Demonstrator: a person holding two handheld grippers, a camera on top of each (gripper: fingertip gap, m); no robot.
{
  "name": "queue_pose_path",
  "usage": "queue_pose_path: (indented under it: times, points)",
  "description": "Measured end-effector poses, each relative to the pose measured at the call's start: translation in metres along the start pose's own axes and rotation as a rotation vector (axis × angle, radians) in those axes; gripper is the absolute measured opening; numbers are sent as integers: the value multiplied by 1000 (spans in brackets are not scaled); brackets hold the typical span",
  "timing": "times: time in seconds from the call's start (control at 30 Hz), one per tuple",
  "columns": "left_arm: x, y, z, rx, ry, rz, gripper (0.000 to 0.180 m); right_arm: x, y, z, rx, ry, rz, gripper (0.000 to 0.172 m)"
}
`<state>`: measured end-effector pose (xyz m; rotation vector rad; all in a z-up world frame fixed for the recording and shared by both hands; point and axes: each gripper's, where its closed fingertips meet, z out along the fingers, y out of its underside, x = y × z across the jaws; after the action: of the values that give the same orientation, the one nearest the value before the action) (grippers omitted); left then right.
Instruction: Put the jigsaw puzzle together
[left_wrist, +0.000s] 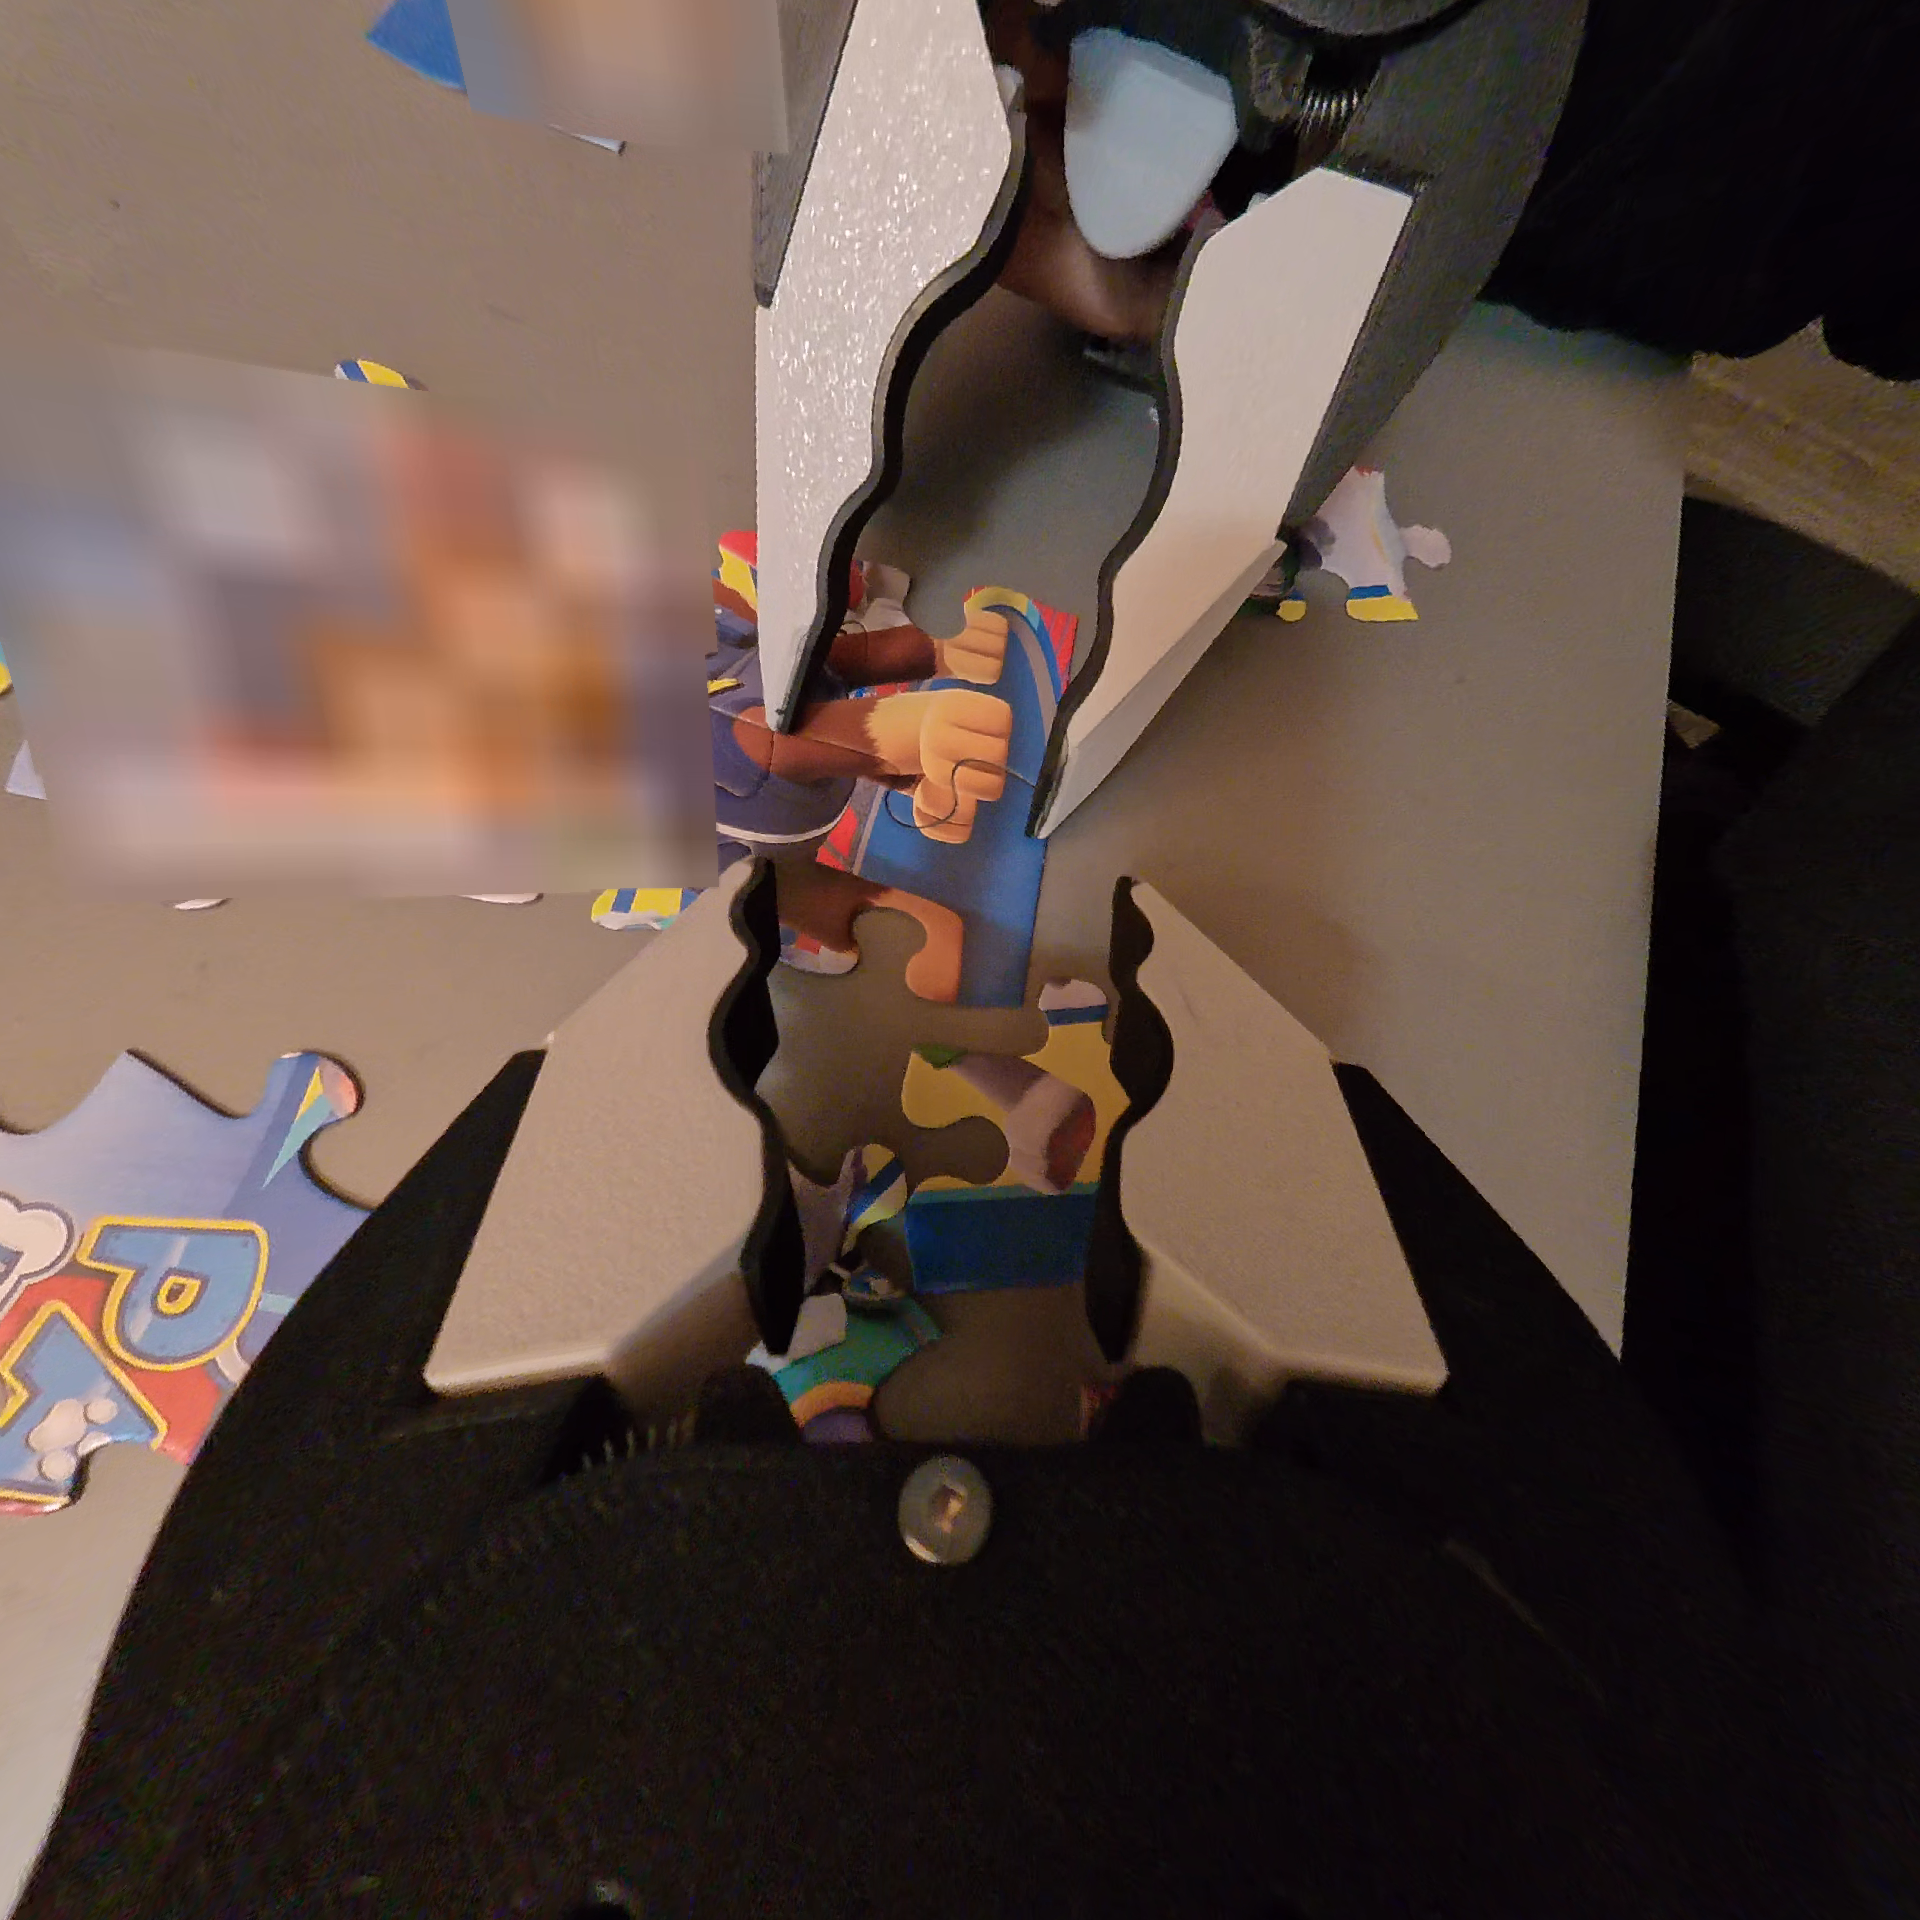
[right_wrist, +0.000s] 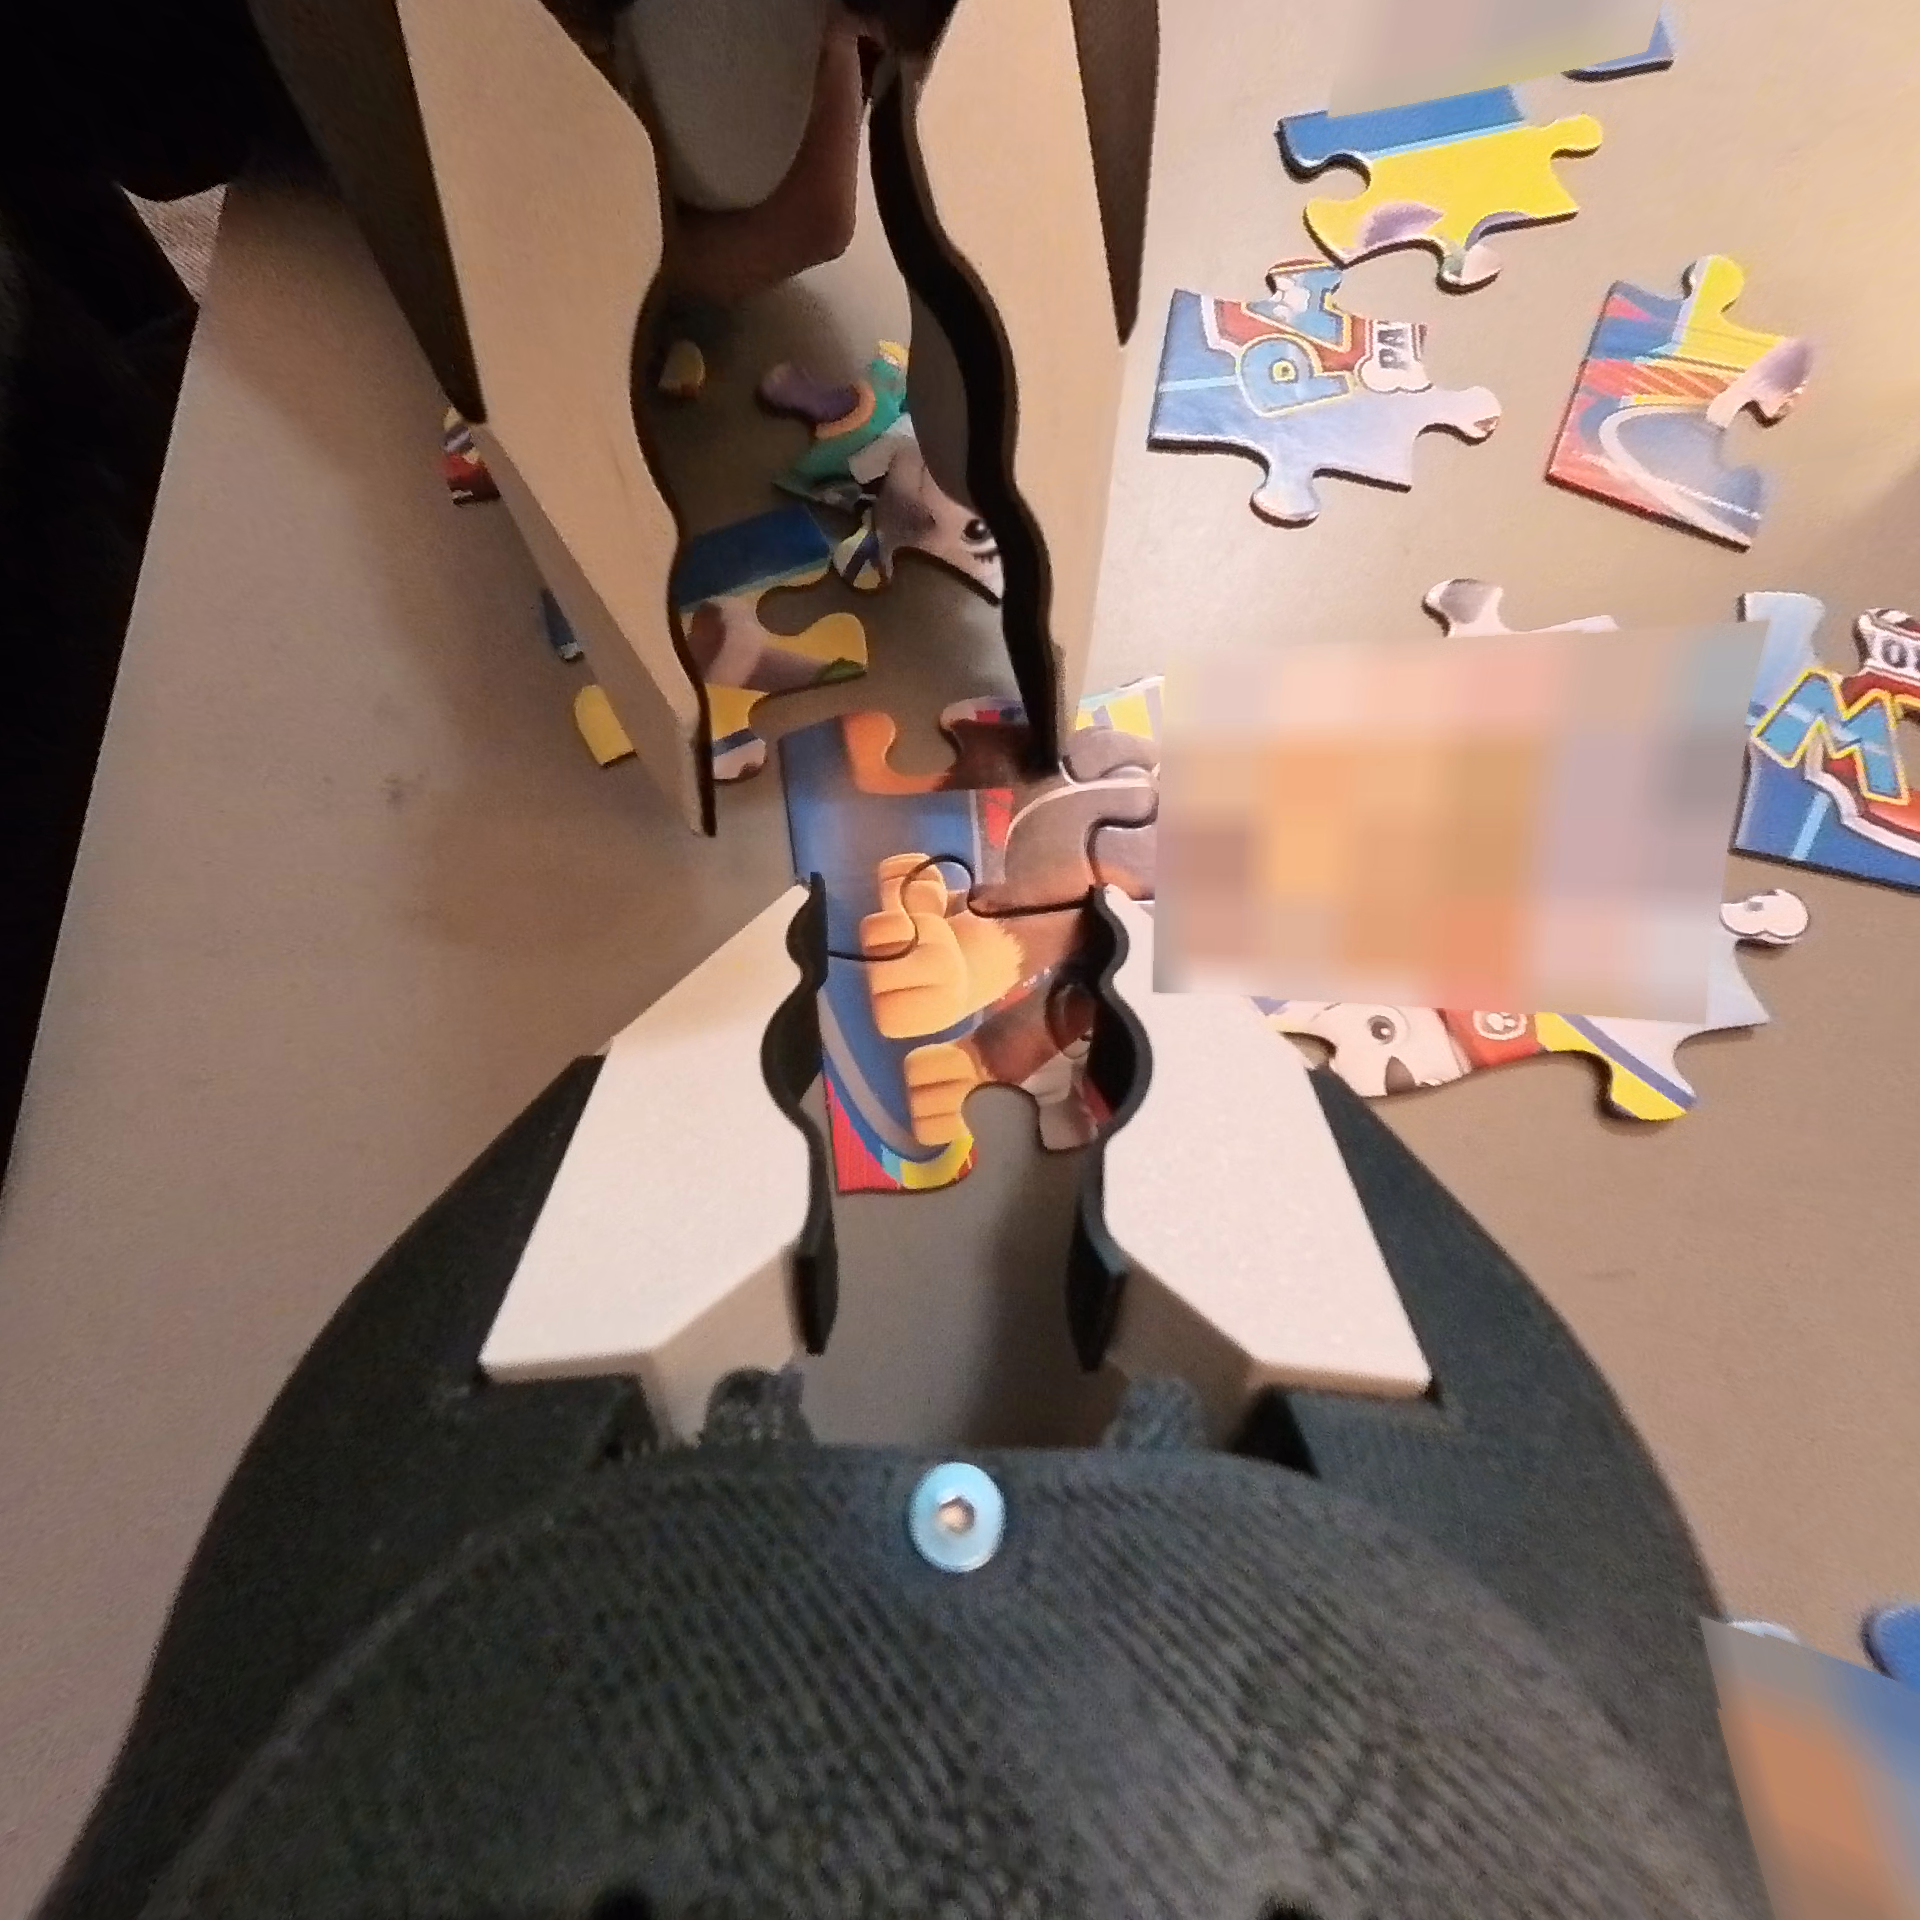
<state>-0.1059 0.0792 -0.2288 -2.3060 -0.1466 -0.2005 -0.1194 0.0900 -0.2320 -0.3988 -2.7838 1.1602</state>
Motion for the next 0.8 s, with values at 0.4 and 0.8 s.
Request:
queue_pose_path:
  times: [0.4,0.8]
  points:
    - [0,-1,1,9,10,-20,62,3,-23,-7,126,-24,67,42]
    - [-3,0,2,3,-16,0,58,33,-14,13,-3,116,63,0]
